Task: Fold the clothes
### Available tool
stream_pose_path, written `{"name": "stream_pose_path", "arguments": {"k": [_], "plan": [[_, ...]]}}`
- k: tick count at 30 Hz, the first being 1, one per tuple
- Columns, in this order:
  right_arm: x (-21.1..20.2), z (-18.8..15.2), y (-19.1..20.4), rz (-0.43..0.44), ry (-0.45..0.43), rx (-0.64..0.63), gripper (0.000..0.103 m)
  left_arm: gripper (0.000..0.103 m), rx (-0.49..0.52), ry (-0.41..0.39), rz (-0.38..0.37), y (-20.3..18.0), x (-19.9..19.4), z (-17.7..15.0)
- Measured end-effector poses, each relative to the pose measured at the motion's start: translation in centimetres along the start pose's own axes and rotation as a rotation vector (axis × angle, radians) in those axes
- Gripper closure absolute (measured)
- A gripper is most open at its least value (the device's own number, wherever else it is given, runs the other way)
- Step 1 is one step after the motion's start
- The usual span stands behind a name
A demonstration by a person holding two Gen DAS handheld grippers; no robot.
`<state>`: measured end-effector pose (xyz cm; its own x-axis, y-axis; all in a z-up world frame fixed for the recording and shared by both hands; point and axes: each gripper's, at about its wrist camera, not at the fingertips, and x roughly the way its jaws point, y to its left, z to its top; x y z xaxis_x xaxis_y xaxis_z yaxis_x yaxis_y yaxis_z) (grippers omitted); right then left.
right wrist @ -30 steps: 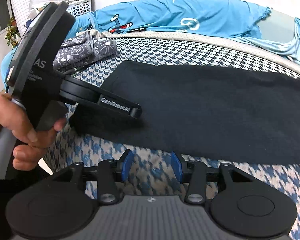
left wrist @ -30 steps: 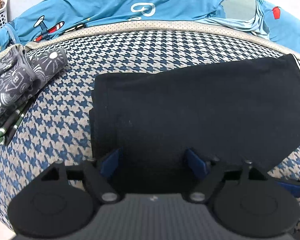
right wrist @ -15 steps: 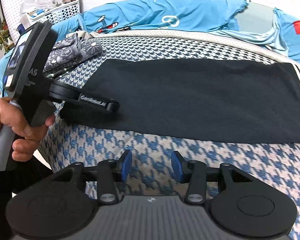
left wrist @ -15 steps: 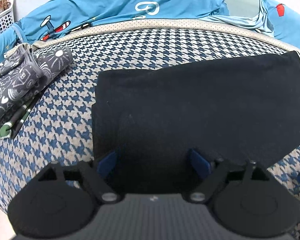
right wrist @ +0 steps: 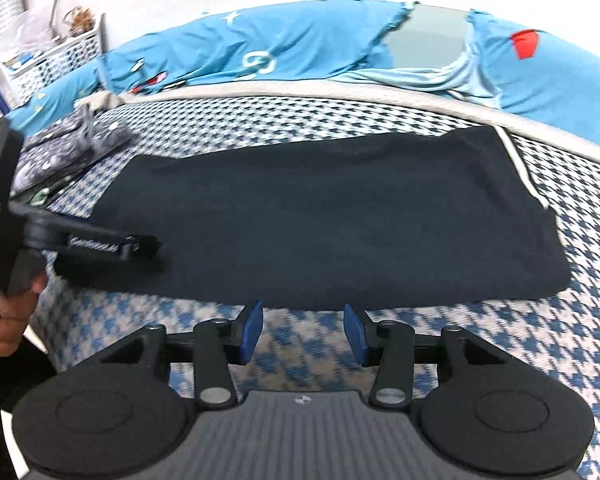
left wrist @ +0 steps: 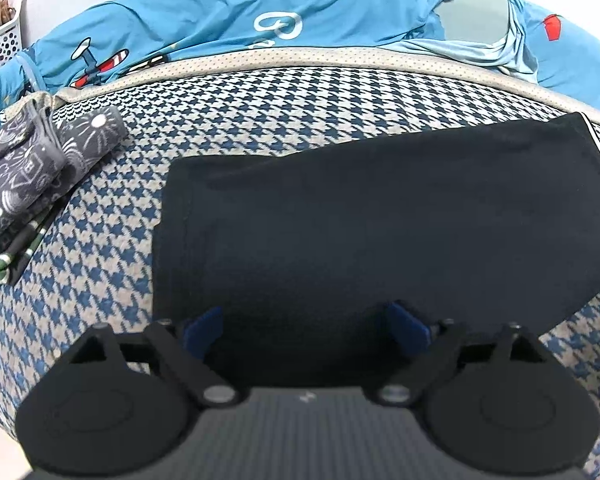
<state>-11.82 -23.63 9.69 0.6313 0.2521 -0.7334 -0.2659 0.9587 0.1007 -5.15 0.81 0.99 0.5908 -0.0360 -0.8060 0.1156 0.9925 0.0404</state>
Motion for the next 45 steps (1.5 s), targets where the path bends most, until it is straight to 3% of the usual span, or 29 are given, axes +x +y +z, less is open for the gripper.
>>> {"name": "stream_pose_path", "arguments": {"k": [10,12,24,36,45], "plan": [[0.7,0.1,-3.0,-0.063,-0.022,0.085,0.056,0.011,0.001,0.002,-0.012,-1.4,0.5,0.8],[0.8,0.1,-3.7,-0.078,-0.03,0.108,0.055,0.006,-0.001,0.002,-0.014,-1.6,0.6,0.9],[0.1,-0.2,-9.2,-0.198,-0.092,0.329,0.054,0.005,-0.029,-0.005,-0.016,-1.9,1.0,1.9],[1.1,-0.6,-16.4,-0.237,-0.119,0.597,0.054,0.001,-0.057,-0.028,0.007,-2.3,2.6,4.8],[2.1,-1.1,-18.0,-0.19,-0.138,0.706,0.053,0.001,-0.095,0.045,-0.026,-2.4,4.2,4.6]]}}
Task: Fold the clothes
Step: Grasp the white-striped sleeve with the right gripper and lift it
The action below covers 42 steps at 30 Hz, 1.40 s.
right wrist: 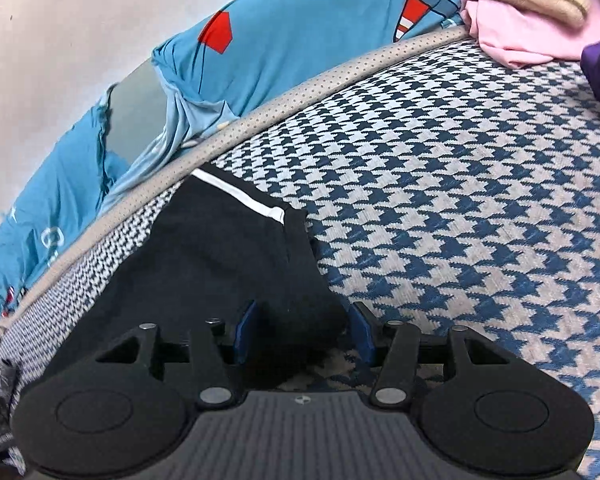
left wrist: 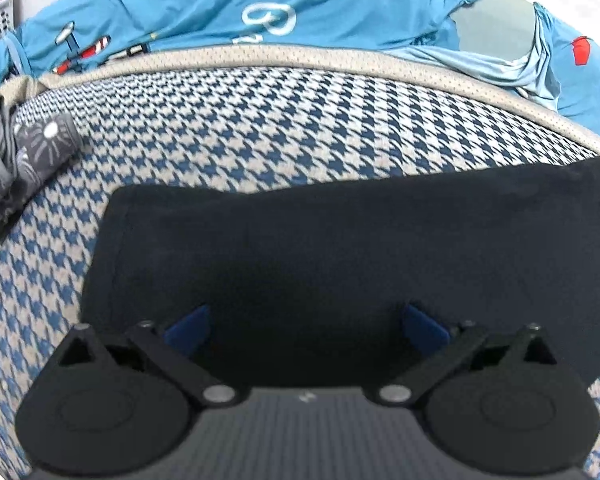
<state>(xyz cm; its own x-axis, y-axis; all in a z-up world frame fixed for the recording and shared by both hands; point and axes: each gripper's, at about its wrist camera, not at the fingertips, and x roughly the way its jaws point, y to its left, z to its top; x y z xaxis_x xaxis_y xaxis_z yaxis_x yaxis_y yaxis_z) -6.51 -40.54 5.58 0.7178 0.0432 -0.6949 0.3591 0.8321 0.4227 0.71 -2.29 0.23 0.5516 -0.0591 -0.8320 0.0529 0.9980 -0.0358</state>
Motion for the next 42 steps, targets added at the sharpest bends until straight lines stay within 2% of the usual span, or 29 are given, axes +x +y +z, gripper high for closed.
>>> {"name": "stream_pose_path", "arguments": {"k": [11,19,22,30,36,42], "plan": [[2.4,0.8,0.9,0.044,-0.033,-0.069,0.051,0.0,0.016,0.008,-0.015,-0.5,-0.1,-0.3],[3.6,1.5,0.9,0.083,-0.054,-0.086,0.054,0.0,0.023,0.019,-0.033,-1.0,-0.1,-0.4],[3.9,1.8,1.0,0.093,-0.053,-0.101,0.06,0.0,0.026,0.02,-0.035,-1.1,-0.1,-0.5],[4.6,1.7,1.0,0.133,-0.04,-0.092,0.087,0.0,0.031,0.016,-0.033,-1.1,-0.1,-0.6],[3.8,1.4,2.8,0.105,-0.067,-0.135,0.089,0.0,0.013,0.011,-0.023,-0.3,-0.2,-0.5],[1.7,0.7,6.1,0.086,-0.148,-0.28,0.089,0.0,-0.007,0.006,-0.016,0.6,-0.4,-0.3]]}}
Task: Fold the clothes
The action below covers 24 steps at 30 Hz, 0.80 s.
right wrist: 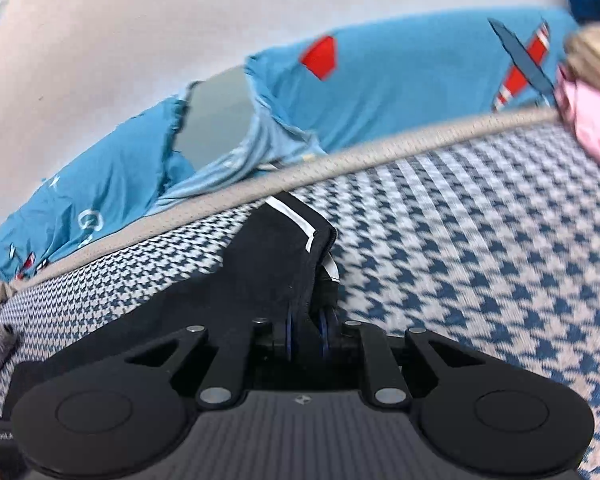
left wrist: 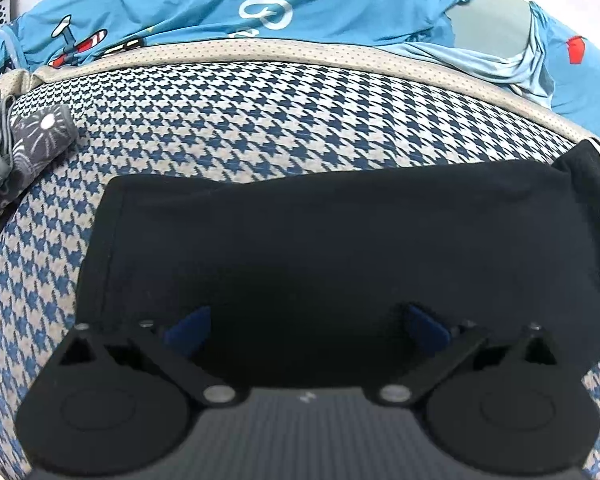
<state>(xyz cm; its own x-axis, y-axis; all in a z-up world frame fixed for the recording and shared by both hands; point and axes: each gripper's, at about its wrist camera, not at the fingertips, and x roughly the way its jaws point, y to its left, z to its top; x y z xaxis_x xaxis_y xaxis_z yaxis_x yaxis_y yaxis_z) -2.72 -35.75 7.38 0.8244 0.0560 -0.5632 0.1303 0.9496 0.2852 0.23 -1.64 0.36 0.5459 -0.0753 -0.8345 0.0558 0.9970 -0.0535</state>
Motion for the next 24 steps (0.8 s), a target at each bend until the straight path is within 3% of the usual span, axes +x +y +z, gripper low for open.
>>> {"name": "stream_pose_path", "arguments": {"k": [11,24], "plan": [[-2.1,-2.2,9.3,0.062,-0.098,-0.373,0.089,0.0,-0.024,-0.012,0.016,1.0,-0.3,0.2],[-0.1,-7.8,14.6,0.142,0.001,-0.677,0.089,0.0,-0.057,-0.015,0.039,2.5,-0.4,0.3]]}}
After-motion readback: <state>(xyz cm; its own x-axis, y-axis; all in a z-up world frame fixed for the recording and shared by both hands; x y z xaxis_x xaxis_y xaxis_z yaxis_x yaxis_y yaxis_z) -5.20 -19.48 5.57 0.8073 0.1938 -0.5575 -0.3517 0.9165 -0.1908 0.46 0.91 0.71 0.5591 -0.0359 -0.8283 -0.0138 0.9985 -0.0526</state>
